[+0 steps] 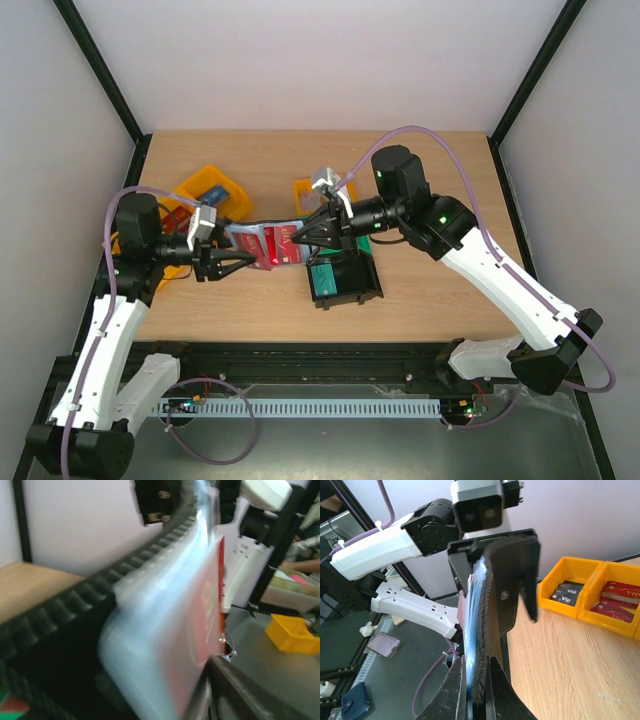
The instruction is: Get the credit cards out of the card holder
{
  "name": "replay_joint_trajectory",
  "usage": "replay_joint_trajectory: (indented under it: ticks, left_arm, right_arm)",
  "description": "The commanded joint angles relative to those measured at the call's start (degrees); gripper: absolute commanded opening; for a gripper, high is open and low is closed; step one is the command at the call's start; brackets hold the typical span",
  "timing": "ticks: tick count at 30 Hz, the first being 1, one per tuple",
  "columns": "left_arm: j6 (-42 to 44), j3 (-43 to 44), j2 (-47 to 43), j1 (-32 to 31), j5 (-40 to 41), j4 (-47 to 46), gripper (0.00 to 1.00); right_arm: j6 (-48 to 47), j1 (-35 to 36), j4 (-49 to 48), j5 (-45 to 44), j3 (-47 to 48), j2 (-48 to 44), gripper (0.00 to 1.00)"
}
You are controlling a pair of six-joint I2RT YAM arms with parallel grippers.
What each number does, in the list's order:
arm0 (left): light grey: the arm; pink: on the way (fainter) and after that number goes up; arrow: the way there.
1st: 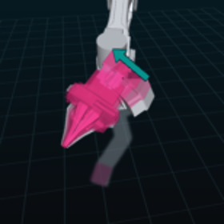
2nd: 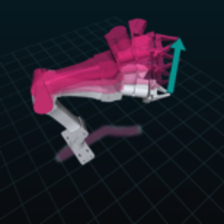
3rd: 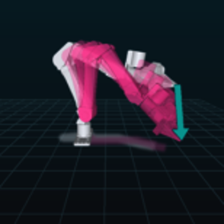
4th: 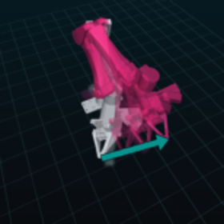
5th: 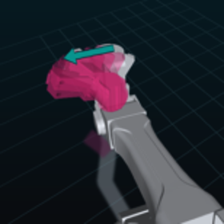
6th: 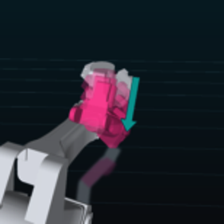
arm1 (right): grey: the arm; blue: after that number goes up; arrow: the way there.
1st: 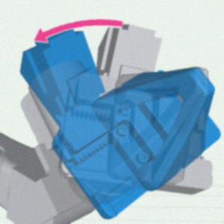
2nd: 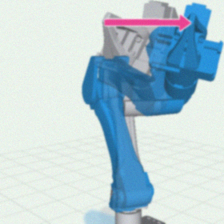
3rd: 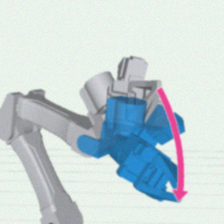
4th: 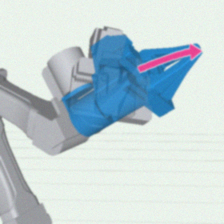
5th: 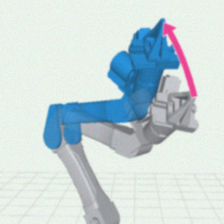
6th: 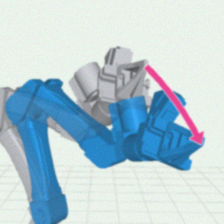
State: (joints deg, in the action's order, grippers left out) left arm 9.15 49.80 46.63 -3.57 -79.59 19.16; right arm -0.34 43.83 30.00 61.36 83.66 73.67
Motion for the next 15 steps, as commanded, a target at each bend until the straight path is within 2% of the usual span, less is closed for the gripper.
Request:
replay_joint_trajectory:
  ticks: [1,3,4,7,10,11,13,14,15]
  left_arm:
    - [4.41,-0.52,-1.61,-4.58,-2.78,2.29,0.36]
    - [4.55,-0.35,-1.78,-4.6,-2.3,3.01,0.07]
    - [4.83,-0.11,-1.83,-4.6,-1.98,3.53,0.03]
    - [5.17,0.63,-1.78,-4.56,-3.4,4.4,0.02]
    - [5.37,0.57,-1.93,-4.6,-1.36,4.7,0.02]
    - [5.25,0.37,-2.04,-4.58,-0.03,4.71,0.02]
    - [3.38,-0.27,-2.58,-4.51,2.21,3.05,0.02]
    - [1.99,-0.74,-2.78,-4.51,3.39,1.72,0.02]
    - [-0.24,-1.22,-3.16,-4.51,5.13,-0.02,0.02]
  right_arm:
    - [2.59,-0.06,-6.75,0.94,-0.95,-1.53,0.02]
    - [2.54,-0.06,-6.75,0.83,-0.88,-1.34,0.02]
    - [2.5,-0.11,-6.59,0.57,-1.01,-1.31,0.02]
    - [1.59,-0.08,-5.23,-2.39,-1.08,-1.46,0.02]
    - [1.22,-0.28,-4.05,-8.9,-1.37,-2.19,0.02]
    - [1.43,-0.34,-4.15,-11.16,-1.65,-2.52,0.08]
    - [3.91,-0.38,-5.72,-19.06,-2.72,-3.64,0.39]
    - [5.16,-0.4,-6.58,-24.03,-3.28,-4.3,0.49]
    - [6.3,-0.41,-7.12,-29.64,-3.73,-4.87,0.55]
